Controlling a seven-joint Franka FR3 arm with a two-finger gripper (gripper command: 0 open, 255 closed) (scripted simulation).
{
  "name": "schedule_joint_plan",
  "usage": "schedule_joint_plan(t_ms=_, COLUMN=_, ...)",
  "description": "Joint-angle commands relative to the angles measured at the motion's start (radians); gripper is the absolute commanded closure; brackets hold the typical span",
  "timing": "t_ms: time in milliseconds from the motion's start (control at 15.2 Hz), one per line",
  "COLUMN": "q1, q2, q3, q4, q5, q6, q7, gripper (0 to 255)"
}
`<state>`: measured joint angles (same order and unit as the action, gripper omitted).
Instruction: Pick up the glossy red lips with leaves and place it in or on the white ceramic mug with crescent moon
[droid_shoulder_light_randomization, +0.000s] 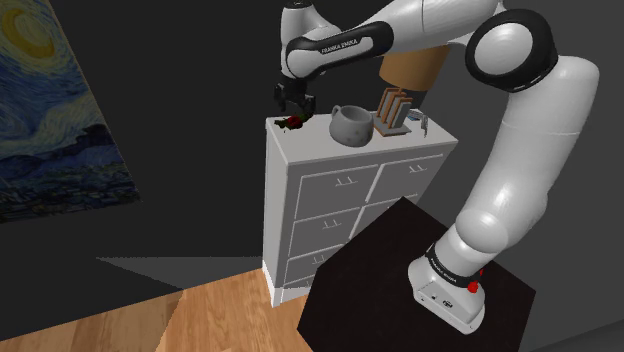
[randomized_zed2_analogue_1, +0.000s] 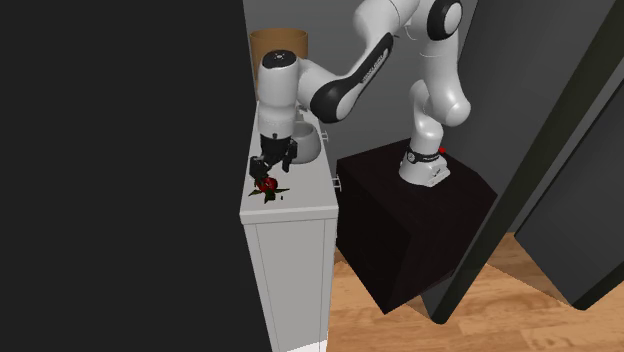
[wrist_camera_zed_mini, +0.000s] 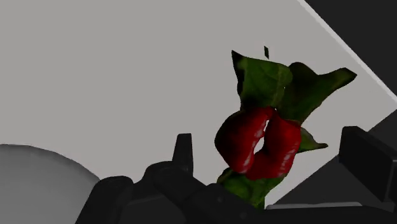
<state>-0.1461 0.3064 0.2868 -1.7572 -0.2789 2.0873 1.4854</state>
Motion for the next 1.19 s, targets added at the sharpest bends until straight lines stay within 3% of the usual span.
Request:
schedule_joint_plan(t_ms=0, q1=0.005, q2=0.046, q3=-0.004, q4=0.074, q5=0.071, q6=-0.039, q7=0.118, gripper=0)
schedule_joint_plan(t_ms=462, q1=0.004, q2=0.088, q3=-0.013, q4=0.03, q5=0.053, q6=0.045, q7=0.13, gripper=0)
schedule_joint_plan(t_ms=990, q1=0.004, q2=0.088, q3=-0.013, q4=0.03, q5=0.053, q6=0.045, q7=0.13, gripper=0)
schedule_joint_plan(t_ms=1056, q1=0.004, q2=0.088, q3=-0.013, q4=0.03, q5=0.053, q6=0.045, q7=0.13, gripper=255)
schedule_joint_plan(t_ms=1122, q1=0.004, q2=0.088, q3=-0.013, q4=0.03, q5=0.053, q6=0.045, q7=0.13, gripper=255)
